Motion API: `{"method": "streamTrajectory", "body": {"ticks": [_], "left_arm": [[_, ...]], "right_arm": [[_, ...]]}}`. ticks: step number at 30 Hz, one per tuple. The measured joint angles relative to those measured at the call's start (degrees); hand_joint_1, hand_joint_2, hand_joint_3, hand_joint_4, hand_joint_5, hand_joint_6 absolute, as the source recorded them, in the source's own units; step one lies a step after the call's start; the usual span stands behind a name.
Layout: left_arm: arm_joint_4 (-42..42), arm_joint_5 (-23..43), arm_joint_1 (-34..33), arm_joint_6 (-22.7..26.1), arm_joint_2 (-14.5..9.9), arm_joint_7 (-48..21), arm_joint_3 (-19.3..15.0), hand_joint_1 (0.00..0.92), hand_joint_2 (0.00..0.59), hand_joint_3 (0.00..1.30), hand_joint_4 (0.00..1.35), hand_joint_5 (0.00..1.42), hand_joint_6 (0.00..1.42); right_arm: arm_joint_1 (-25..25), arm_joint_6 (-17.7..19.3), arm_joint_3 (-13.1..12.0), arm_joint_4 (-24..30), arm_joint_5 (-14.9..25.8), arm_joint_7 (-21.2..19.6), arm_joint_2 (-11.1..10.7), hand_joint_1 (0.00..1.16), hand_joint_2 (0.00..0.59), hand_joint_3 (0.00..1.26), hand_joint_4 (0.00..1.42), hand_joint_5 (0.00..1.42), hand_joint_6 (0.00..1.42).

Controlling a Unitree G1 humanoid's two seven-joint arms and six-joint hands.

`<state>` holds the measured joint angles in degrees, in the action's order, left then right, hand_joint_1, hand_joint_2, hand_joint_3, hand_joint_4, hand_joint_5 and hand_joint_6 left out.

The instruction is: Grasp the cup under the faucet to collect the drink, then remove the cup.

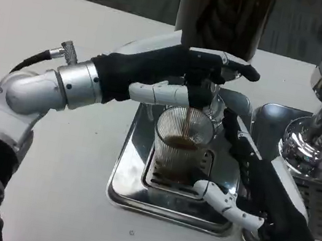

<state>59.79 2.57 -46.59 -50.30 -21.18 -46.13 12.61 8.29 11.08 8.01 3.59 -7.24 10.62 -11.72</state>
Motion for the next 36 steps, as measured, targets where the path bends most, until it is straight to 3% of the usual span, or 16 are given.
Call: {"method": "streamTrajectory", "body": {"ticks": [26, 36], "left_arm": [[-0.22, -0.25, -0.01, 0.07, -0.14, -0.02, -0.25, 0.000, 0.050, 0.26, 0.12, 0.08, 0.12], [-0.69, 3.85, -0.15, 4.44, -0.09, -4.91, -4.24, 0.000, 0.063, 0.26, 0.12, 0.12, 0.16]], "right_arm": [[-4.61, 0.59, -0.02, -5.50, 2.79, 4.05, 0.01, 0.63, 0.243, 0.00, 0.00, 0.00, 0.00], [-5.41, 1.17, 0.03, -6.74, 2.97, 4.27, 0.90, 0.63, 0.246, 0.00, 0.00, 0.00, 0.00]]}}
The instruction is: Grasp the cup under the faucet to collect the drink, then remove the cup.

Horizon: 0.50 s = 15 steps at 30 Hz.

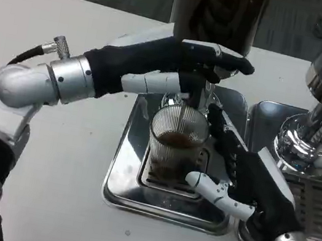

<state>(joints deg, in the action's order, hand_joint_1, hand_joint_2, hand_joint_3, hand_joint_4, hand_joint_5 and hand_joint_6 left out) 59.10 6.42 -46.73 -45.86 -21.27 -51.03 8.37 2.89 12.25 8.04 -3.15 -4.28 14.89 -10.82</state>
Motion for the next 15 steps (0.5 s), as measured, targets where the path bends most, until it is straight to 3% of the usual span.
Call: {"method": "streamTrajectory", "body": {"ticks": [11, 15], "left_arm": [[-1.49, 6.26, -1.01, 10.91, 0.57, -8.09, -5.27, 0.000, 0.057, 0.29, 0.17, 0.16, 0.21], [-1.46, 8.14, -1.85, 17.32, 0.99, -11.83, -7.25, 0.000, 0.038, 0.30, 0.18, 0.18, 0.22]], "right_arm": [[0.06, 0.16, 0.13, -0.93, -0.08, -0.23, 1.27, 0.64, 0.255, 0.00, 0.00, 0.00, 0.00], [0.36, 0.27, 0.19, -0.94, -0.34, -0.77, 1.50, 0.64, 0.256, 0.00, 0.00, 0.00, 0.00]]}}
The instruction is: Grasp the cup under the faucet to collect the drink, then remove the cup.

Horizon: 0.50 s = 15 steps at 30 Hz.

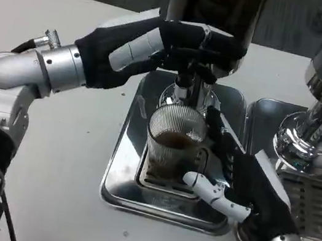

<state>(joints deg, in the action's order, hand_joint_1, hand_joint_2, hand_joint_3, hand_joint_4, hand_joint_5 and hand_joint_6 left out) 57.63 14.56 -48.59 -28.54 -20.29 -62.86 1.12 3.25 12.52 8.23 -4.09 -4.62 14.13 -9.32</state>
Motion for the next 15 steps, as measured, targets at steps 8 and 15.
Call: {"method": "streamTrajectory", "body": {"ticks": [8, 15], "left_arm": [[0.41, 4.46, -1.82, 15.04, 0.78, -6.90, -4.23, 0.000, 0.034, 0.32, 0.21, 0.20, 0.18], [-0.08, 4.97, -1.82, 17.32, 1.14, -7.47, -5.12, 0.000, 0.033, 0.33, 0.22, 0.20, 0.16]], "right_arm": [[0.46, 0.21, 0.47, -0.38, -0.10, -0.37, 0.61, 0.63, 0.262, 0.00, 0.00, 0.00, 0.00], [0.79, 0.23, 0.47, -0.38, -0.16, -0.70, 0.62, 0.63, 0.265, 0.00, 0.00, 0.00, 0.00]]}}
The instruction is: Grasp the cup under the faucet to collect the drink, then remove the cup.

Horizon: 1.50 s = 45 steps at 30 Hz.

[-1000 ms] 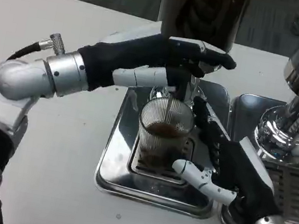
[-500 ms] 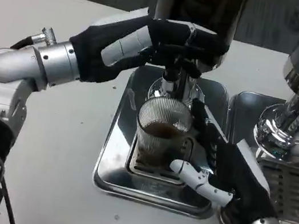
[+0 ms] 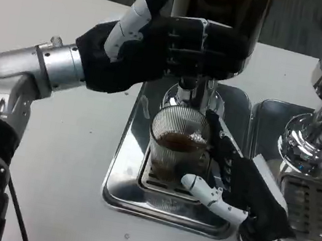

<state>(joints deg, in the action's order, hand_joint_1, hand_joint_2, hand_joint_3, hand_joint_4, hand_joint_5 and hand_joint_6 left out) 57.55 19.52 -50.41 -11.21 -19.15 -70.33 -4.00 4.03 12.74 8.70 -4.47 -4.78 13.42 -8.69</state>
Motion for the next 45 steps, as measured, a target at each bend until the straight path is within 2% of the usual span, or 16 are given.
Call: {"method": "streamTrajectory", "body": {"ticks": [23, 32, 35, 37, 40, 42, 45], "left_arm": [[-4.07, 0.38, -1.01, 2.17, -0.53, -0.48, -4.56, 0.000, 0.031, 0.34, 0.22, 0.18, 0.14], [-8.07, 3.26, -1.37, 6.94, -0.88, -1.09, -7.48, 0.000, 0.030, 0.39, 0.33, 0.29, 0.23], [-9.86, 5.21, -1.42, 9.30, -1.31, -1.21, -9.00, 0.000, 0.033, 0.52, 0.49, 0.46, 0.32], [-10.64, 6.03, -1.39, 10.47, -1.53, -1.19, -9.89, 0.000, 0.040, 0.64, 0.65, 0.61, 0.45], [-12.32, 7.33, -1.36, 11.01, -2.46, -0.24, -11.51, 0.000, 0.044, 0.80, 0.88, 0.88, 0.80], [-13.29, 8.00, -0.60, 11.50, -2.50, 1.39, -12.93, 0.000, 0.049, 0.91, 1.01, 1.04, 0.96], [-14.17, 9.20, 0.86, 12.43, -2.51, 3.13, -13.64, 0.000, 0.048, 0.97, 1.10, 1.13, 1.04]], "right_arm": [[-0.35, 0.64, 0.05, -1.71, 0.00, -0.05, 0.22, 0.63, 0.266, 0.00, 0.00, 0.00, 0.00], [-0.84, 0.96, 0.05, -1.98, 0.00, -0.07, 0.48, 0.63, 0.266, 0.00, 0.00, 0.00, 0.00], [-0.93, 1.02, 0.05, -2.13, 0.00, -0.07, 0.54, 0.63, 0.266, 0.00, 0.00, 0.00, 0.00], [-1.04, 1.04, 0.05, -2.13, 0.00, -0.07, 0.61, 0.63, 0.266, 0.00, 0.00, 0.00, 0.00], [-1.04, 1.05, 0.04, -2.12, 0.00, -0.07, 0.66, 0.63, 0.266, 0.00, 0.00, 0.00, 0.00], [-1.03, 1.05, 0.05, -2.09, 0.00, -0.07, 0.69, 0.63, 0.266, 0.00, 0.00, 0.00, 0.00], [-1.03, 1.05, 0.03, -2.03, 0.00, -0.07, 0.68, 0.63, 0.266, 0.00, 0.00, 0.00, 0.00]]}}
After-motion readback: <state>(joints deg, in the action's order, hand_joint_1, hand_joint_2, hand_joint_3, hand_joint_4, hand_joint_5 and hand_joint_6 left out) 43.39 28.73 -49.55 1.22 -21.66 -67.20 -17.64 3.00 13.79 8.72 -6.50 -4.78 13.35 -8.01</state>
